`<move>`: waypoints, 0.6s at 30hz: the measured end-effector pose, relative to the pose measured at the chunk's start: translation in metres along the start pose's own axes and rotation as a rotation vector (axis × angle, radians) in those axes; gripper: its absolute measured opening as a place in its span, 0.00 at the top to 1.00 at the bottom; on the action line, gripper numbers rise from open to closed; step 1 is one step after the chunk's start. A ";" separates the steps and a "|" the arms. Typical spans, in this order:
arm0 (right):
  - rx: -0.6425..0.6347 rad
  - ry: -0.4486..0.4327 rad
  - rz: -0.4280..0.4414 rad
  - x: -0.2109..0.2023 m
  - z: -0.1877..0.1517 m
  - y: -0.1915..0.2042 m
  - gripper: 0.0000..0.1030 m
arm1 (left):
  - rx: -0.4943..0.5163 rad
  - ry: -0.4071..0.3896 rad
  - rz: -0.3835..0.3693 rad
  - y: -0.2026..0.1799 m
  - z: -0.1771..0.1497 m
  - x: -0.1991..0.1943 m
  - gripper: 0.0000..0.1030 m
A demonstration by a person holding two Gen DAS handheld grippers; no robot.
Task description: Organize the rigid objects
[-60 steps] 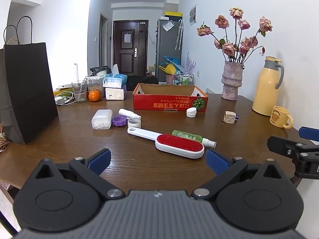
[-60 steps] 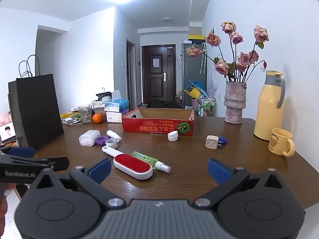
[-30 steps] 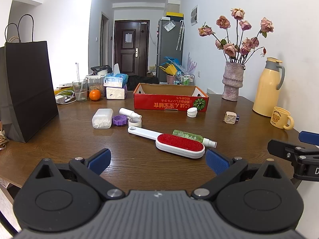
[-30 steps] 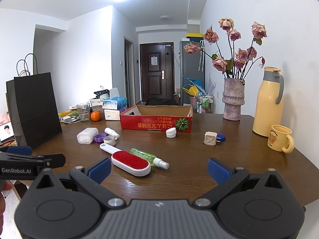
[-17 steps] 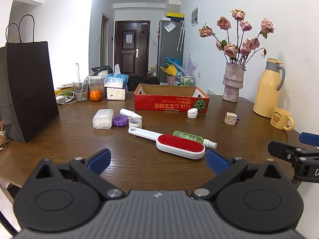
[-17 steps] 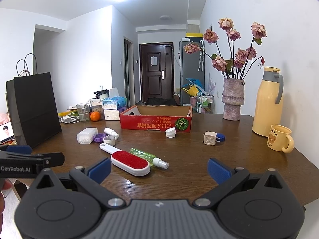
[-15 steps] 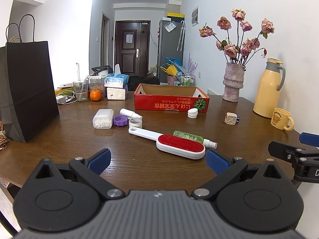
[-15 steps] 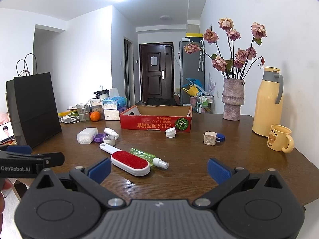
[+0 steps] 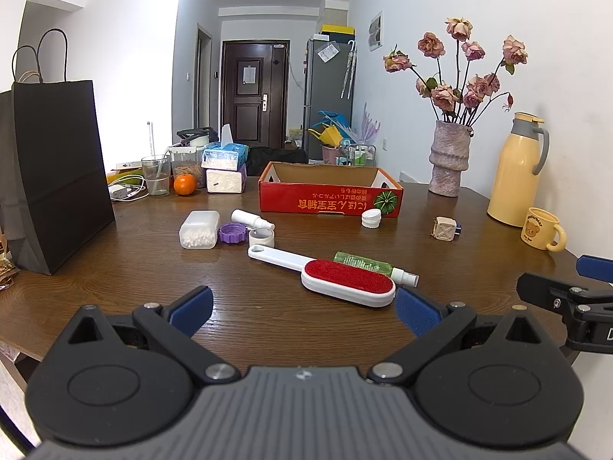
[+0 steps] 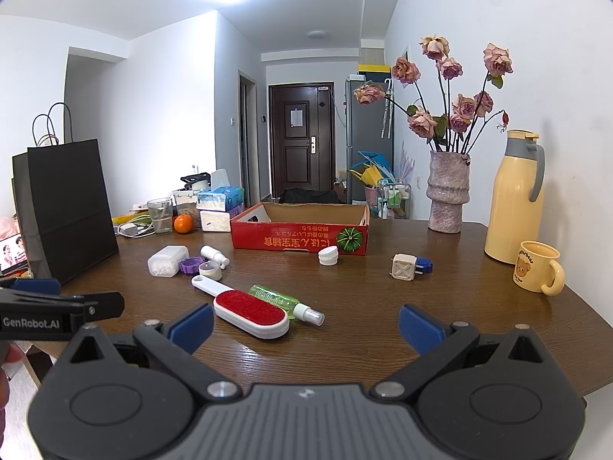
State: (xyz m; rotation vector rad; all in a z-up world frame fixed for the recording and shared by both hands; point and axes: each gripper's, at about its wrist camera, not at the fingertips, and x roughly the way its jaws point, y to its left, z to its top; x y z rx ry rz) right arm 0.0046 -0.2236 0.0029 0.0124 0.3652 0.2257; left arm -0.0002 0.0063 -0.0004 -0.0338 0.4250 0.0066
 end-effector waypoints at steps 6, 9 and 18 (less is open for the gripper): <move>-0.001 0.000 0.000 0.000 0.000 0.000 0.00 | 0.000 0.000 0.001 0.001 0.000 0.000 0.00; -0.001 0.000 0.000 0.000 0.000 0.000 0.00 | -0.001 -0.001 0.001 0.003 0.002 0.000 0.00; -0.001 0.000 0.000 0.000 0.000 0.000 0.00 | -0.001 -0.001 0.002 0.003 0.003 0.002 0.00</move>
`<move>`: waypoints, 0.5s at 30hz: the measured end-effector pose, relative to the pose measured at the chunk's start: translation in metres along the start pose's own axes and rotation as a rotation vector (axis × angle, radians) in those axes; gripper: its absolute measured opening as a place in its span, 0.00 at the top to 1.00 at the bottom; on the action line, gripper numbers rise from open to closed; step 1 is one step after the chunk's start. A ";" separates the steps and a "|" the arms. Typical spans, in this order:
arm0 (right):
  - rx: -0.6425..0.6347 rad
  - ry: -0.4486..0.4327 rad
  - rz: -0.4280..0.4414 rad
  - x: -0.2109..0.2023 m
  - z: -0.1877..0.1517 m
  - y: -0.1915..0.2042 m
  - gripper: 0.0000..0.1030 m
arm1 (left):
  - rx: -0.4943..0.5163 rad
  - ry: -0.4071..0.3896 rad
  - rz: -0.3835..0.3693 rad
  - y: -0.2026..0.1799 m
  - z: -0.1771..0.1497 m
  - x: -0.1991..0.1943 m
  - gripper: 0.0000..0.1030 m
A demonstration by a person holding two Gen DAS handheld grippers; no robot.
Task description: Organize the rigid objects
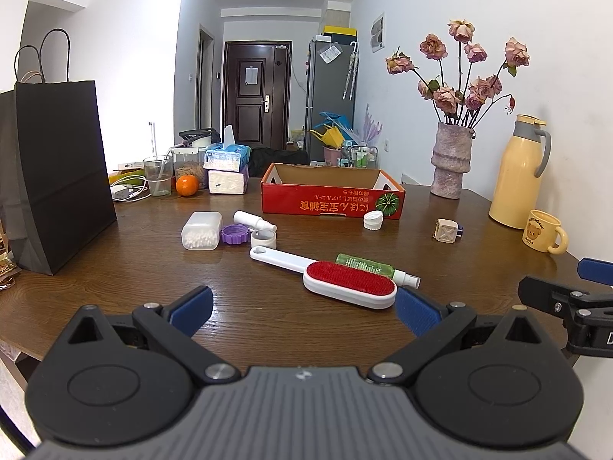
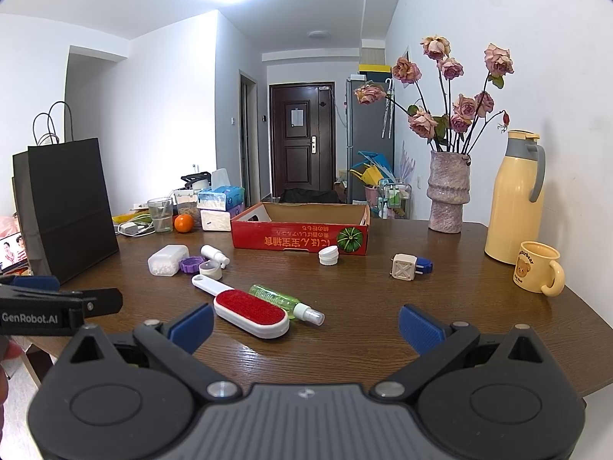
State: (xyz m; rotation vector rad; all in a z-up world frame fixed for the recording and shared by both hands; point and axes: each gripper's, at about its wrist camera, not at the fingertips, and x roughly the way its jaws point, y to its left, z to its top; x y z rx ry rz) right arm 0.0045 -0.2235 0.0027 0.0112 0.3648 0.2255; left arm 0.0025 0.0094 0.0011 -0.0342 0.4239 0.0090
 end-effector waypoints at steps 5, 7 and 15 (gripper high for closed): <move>0.000 0.000 0.002 0.000 -0.001 0.000 0.00 | -0.005 -0.002 0.003 0.006 0.004 -0.002 0.00; -0.001 0.002 0.001 0.001 0.000 0.001 0.00 | -0.007 0.000 0.005 0.007 0.005 -0.001 0.00; -0.017 0.014 0.004 0.009 0.002 0.003 0.00 | -0.013 0.006 0.020 0.007 0.004 0.008 0.00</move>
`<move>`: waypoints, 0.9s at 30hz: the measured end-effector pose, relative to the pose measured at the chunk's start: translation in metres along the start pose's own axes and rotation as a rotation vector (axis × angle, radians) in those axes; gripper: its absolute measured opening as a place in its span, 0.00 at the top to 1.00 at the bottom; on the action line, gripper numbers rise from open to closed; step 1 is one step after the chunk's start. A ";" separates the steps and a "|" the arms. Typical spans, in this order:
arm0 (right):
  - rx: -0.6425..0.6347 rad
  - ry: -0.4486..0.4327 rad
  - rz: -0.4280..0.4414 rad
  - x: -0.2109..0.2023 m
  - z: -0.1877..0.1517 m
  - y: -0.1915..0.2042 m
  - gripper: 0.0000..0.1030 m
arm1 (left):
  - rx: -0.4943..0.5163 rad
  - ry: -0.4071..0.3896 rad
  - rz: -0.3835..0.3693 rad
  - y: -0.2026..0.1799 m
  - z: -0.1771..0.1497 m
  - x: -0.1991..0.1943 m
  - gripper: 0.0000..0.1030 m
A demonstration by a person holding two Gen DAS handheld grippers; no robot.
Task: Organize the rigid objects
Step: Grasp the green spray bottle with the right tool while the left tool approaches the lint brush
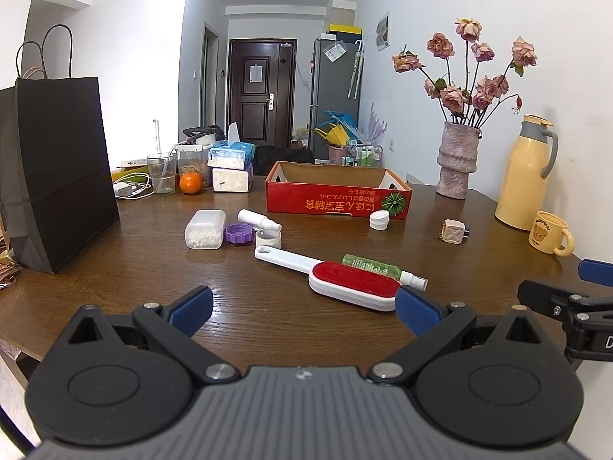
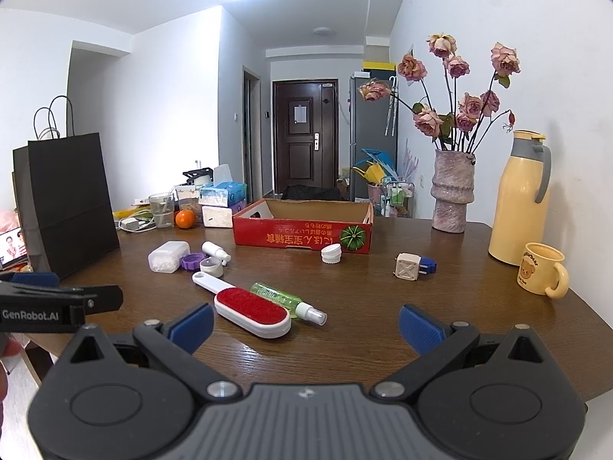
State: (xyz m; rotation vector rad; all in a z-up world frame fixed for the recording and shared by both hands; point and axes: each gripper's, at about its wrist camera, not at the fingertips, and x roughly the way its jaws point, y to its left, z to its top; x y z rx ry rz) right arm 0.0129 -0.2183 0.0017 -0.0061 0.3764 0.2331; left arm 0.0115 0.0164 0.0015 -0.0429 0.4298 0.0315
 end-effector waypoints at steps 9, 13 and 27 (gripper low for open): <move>-0.001 0.015 0.007 0.025 0.008 0.002 0.00 | -0.019 0.032 0.016 0.009 0.004 0.024 0.00; -0.017 0.033 0.001 0.039 0.012 0.006 0.00 | -0.036 0.039 0.018 0.016 0.009 0.037 0.00; -0.019 0.099 0.003 0.104 0.024 0.013 0.00 | -0.072 0.104 0.031 0.039 0.025 0.097 0.00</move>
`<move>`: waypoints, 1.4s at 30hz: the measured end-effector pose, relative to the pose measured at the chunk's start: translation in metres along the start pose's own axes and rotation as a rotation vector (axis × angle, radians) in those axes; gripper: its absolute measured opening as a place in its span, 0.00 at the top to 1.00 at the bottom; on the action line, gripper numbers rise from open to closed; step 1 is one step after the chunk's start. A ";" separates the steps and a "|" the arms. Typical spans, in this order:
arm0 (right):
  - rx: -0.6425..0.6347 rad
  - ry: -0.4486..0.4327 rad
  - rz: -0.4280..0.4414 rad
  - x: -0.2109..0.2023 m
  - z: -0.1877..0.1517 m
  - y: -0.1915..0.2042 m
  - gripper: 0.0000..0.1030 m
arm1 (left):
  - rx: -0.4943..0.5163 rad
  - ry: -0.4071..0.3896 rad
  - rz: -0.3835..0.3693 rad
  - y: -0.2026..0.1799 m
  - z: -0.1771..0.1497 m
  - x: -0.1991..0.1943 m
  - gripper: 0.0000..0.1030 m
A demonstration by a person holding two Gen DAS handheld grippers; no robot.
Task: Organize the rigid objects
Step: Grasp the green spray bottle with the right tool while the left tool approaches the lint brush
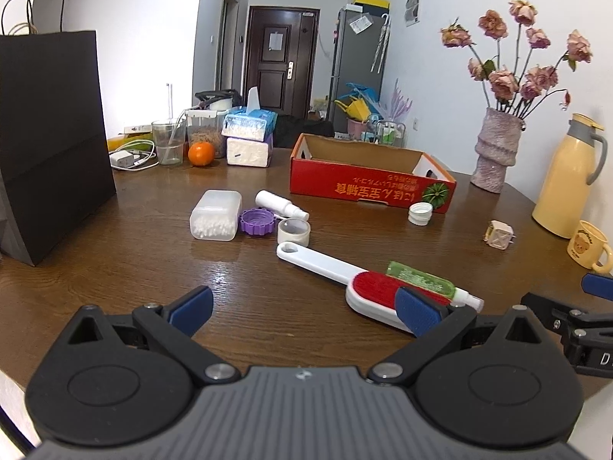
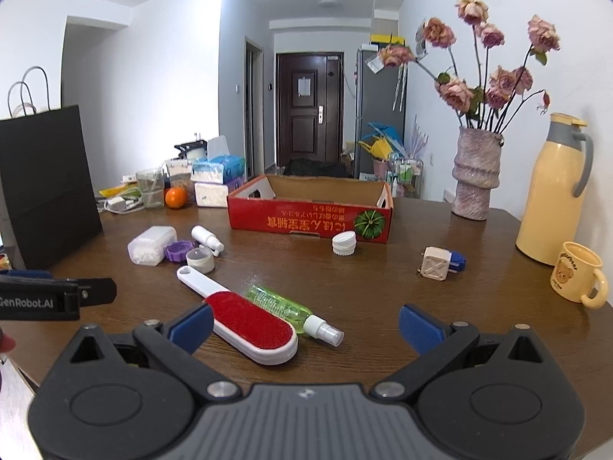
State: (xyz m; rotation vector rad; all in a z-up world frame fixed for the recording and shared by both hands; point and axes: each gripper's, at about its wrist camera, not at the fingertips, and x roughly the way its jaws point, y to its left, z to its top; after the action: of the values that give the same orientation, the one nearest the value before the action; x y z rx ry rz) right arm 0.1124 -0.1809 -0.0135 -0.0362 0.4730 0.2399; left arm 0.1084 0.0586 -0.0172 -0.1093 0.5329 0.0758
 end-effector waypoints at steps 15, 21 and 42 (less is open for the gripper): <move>-0.007 0.110 0.011 0.074 0.009 0.006 0.00 | -0.025 0.086 0.031 0.019 0.013 0.065 0.00; -0.008 0.153 0.009 0.103 0.011 0.004 0.00 | -0.029 0.126 0.038 0.022 0.017 0.091 0.00; -0.103 0.290 0.073 0.198 0.016 -0.010 0.18 | -0.018 0.209 0.071 0.011 0.033 0.148 0.00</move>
State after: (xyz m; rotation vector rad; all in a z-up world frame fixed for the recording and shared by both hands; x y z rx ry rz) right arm 0.2931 -0.1457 -0.0898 -0.1557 0.7515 0.3324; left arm 0.2505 0.0796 -0.0654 -0.1167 0.7449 0.1390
